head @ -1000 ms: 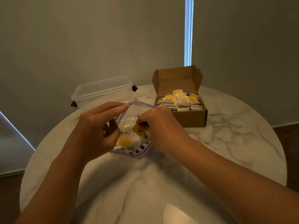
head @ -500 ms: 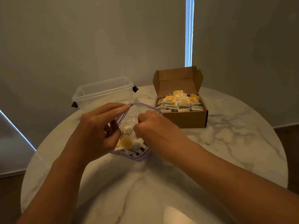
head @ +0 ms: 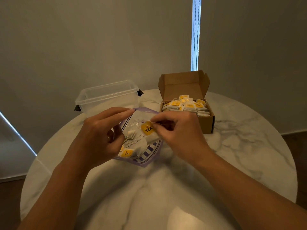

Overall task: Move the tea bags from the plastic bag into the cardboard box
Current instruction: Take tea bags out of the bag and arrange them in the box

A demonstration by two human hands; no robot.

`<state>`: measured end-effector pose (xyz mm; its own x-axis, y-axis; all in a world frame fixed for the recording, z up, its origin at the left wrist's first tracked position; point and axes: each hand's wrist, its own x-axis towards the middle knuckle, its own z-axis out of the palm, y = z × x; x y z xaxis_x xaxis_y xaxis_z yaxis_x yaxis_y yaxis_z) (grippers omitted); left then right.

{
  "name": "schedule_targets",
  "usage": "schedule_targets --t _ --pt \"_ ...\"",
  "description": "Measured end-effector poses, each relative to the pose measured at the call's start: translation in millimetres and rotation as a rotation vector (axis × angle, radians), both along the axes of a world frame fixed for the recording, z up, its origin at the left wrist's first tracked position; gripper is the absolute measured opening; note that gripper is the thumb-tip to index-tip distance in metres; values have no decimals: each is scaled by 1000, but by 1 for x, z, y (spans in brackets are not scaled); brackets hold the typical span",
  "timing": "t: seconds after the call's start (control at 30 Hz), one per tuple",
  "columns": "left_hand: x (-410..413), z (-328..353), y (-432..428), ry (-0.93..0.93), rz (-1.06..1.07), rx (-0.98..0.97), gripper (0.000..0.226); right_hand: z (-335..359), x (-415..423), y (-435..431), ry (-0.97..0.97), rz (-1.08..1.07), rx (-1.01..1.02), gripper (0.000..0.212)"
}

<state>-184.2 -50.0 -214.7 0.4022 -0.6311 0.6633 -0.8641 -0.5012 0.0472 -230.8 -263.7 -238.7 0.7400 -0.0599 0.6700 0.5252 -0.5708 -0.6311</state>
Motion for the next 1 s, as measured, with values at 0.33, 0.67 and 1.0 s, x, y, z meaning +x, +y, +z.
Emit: schedule_targets --t 0.33,0.67,1.0 --pt "1 -2 -5 -12 -24 0 46 38 32 -80 62 4 457 15" --pt "2 -4 -6 0 -19 4 46 10 98 -129 237 -458 -79 11" --pt "3 -4 -6 -7 -22 -1 46 11 86 -124 175 -330 -293 23"
